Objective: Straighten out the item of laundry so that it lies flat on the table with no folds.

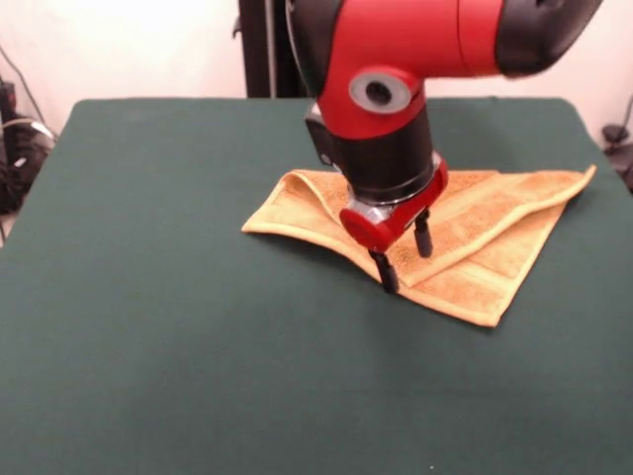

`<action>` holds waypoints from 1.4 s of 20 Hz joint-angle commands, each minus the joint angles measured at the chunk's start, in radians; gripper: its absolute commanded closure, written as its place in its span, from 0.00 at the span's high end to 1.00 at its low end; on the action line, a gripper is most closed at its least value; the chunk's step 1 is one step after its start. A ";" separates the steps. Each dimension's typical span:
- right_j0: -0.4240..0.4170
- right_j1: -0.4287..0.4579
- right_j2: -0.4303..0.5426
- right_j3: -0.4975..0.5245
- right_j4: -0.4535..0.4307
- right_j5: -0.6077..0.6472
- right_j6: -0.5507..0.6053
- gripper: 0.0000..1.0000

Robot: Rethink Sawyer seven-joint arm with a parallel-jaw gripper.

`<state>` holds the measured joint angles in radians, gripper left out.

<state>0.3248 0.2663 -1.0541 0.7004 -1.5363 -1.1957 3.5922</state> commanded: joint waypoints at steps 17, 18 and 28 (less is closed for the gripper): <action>0.076 0.048 -0.033 0.004 0.032 0.031 0.437 1.00; 0.078 0.045 -0.034 0.007 0.033 0.028 0.437 1.00; 0.075 0.092 -0.010 0.014 0.051 0.079 0.378 1.00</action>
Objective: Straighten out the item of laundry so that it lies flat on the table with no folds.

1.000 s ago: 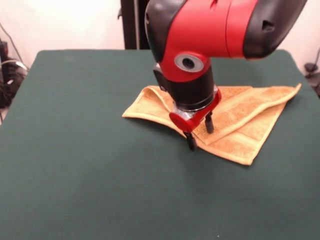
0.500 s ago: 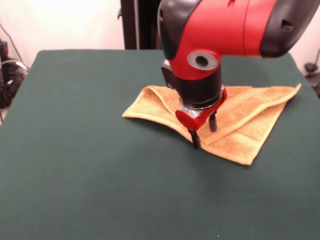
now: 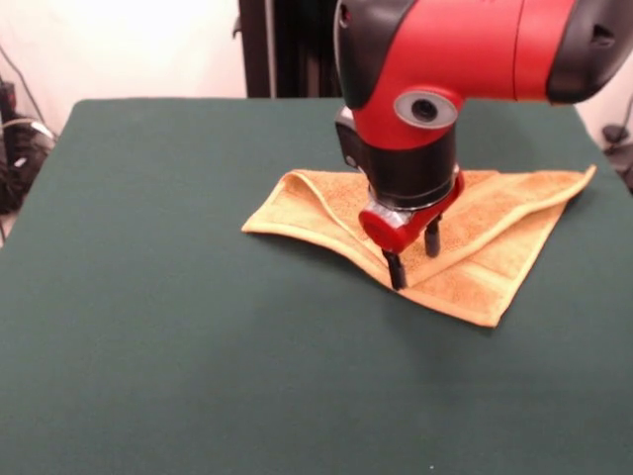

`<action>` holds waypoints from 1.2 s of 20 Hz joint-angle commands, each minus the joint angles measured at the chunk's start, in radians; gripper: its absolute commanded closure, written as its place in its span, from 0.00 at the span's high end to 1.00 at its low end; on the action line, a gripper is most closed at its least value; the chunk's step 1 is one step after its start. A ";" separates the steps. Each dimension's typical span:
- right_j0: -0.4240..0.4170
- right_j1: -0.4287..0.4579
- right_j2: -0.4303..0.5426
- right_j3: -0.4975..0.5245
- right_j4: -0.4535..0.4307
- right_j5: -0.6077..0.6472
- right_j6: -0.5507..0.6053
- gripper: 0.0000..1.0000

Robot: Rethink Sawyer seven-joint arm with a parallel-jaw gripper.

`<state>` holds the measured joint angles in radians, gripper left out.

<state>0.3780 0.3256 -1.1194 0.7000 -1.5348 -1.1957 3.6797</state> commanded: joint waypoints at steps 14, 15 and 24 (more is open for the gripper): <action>0.021 0.139 0.004 -0.026 0.017 0.077 0.384 1.00; 0.021 0.144 -0.003 -0.029 0.017 0.077 0.392 1.00; 0.024 0.144 -0.030 -0.035 0.032 0.052 0.421 1.00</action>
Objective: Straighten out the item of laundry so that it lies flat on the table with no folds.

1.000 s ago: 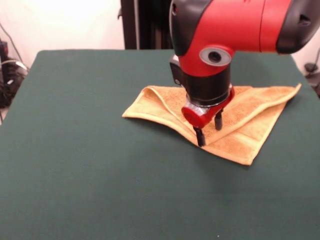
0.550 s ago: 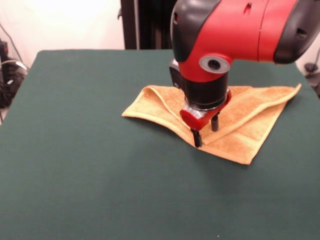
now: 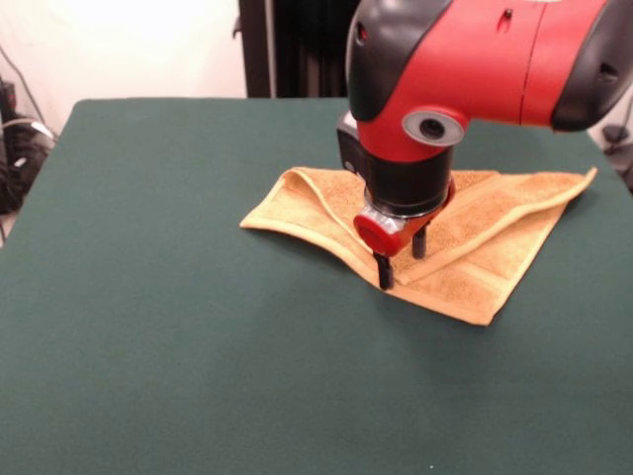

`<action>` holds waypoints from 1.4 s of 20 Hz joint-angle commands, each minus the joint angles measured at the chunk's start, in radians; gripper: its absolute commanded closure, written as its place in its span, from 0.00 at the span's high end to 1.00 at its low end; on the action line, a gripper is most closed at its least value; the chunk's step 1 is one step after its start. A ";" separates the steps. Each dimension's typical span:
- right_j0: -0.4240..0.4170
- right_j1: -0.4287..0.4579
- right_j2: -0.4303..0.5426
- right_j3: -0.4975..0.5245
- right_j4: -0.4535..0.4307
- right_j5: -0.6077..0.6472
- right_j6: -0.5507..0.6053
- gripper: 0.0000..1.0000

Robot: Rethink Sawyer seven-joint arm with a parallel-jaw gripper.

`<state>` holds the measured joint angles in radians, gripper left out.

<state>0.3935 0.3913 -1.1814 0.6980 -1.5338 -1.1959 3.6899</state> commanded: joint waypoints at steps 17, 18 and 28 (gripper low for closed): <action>0.013 0.078 0.038 -0.035 0.047 0.076 0.446 0.00; 0.013 0.078 0.038 -0.036 0.048 0.079 0.446 0.00; 0.014 0.074 0.040 -0.027 0.061 0.088 0.416 0.00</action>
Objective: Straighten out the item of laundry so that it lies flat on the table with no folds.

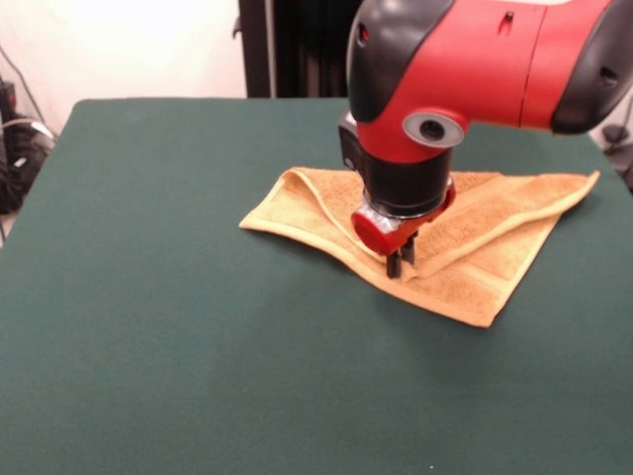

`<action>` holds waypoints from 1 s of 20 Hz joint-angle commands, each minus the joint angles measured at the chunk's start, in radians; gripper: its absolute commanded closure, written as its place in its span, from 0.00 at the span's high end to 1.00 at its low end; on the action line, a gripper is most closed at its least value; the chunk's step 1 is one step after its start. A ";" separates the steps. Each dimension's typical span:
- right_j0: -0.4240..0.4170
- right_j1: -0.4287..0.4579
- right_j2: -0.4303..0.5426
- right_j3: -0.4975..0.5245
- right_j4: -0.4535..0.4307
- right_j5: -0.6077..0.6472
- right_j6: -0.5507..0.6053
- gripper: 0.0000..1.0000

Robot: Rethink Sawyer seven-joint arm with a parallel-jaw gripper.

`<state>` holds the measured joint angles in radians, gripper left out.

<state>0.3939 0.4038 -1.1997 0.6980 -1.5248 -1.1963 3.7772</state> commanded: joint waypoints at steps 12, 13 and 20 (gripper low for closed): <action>0.025 0.005 0.033 0.077 0.019 0.020 0.250 0.00; 0.027 0.000 0.030 0.094 0.012 0.010 0.241 0.00; 0.083 0.029 0.054 0.204 0.017 0.058 0.181 0.00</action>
<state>0.4154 0.4076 -1.2085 0.7651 -1.5219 -1.1953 3.7777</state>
